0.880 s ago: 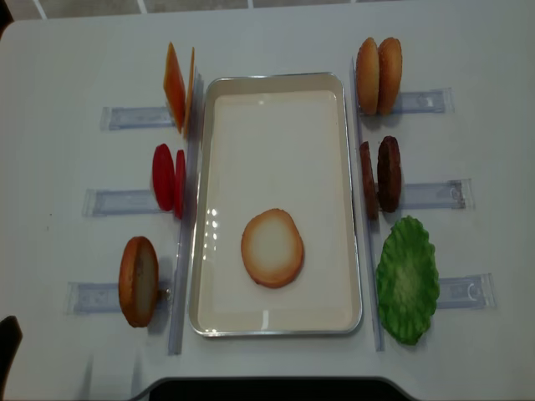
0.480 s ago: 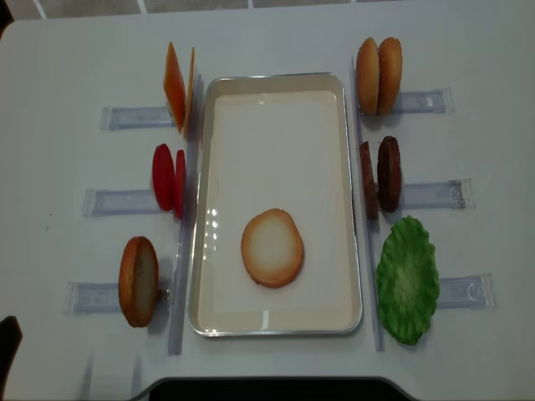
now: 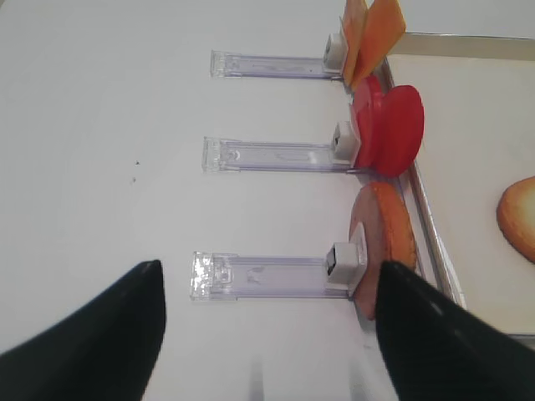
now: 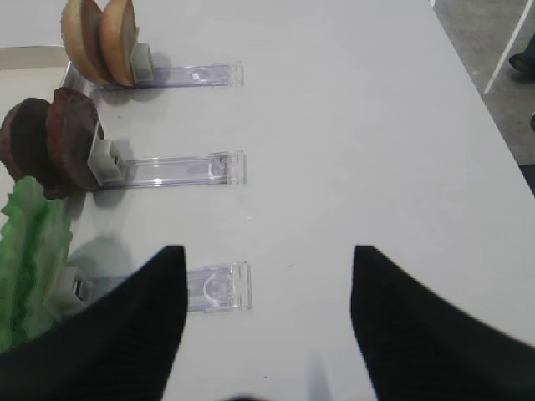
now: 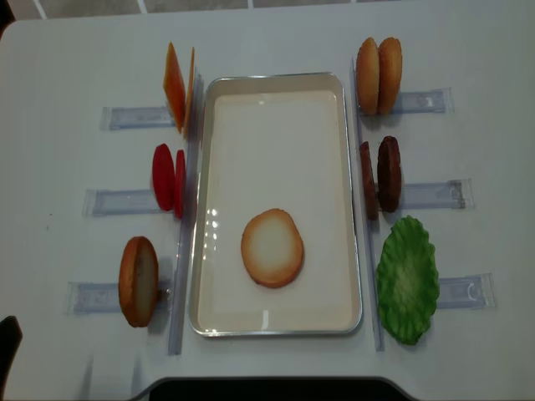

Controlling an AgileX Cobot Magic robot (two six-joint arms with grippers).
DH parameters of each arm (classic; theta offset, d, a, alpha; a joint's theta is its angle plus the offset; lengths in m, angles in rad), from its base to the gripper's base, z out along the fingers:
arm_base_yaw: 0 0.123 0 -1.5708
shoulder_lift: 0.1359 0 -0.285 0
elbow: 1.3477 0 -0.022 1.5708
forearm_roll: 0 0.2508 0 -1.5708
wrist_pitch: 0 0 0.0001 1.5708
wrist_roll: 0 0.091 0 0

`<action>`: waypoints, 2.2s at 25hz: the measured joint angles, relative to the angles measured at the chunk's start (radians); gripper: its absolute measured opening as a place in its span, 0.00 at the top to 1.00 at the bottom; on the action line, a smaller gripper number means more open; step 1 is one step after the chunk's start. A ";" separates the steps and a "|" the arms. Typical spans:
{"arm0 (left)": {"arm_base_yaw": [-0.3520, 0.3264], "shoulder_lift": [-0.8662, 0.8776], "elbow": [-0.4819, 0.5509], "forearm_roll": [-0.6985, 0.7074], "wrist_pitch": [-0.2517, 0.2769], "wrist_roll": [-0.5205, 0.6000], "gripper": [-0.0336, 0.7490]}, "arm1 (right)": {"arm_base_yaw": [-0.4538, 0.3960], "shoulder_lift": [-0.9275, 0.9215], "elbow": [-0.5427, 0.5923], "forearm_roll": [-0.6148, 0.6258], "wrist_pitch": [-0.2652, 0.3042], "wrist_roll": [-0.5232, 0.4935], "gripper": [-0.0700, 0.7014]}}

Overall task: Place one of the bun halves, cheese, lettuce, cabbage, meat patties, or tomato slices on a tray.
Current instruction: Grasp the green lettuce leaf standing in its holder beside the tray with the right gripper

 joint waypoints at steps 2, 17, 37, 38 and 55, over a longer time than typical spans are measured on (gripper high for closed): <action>0.000 0.000 0.000 0.000 0.000 0.000 0.19 | 0.000 0.000 0.000 0.000 0.000 0.009 0.37; 0.000 0.000 0.000 0.000 0.000 0.000 0.19 | 0.000 0.525 -0.157 0.062 0.087 0.033 0.37; 0.000 0.000 0.000 0.000 0.000 0.000 0.19 | 0.000 0.871 -0.213 0.158 0.088 0.060 0.37; 0.000 0.000 0.000 0.000 0.000 0.000 0.19 | 0.000 0.871 -0.213 0.163 0.088 0.060 0.37; 0.000 0.000 0.000 0.000 0.000 0.000 0.19 | 0.273 0.873 -0.213 0.251 0.070 0.309 0.37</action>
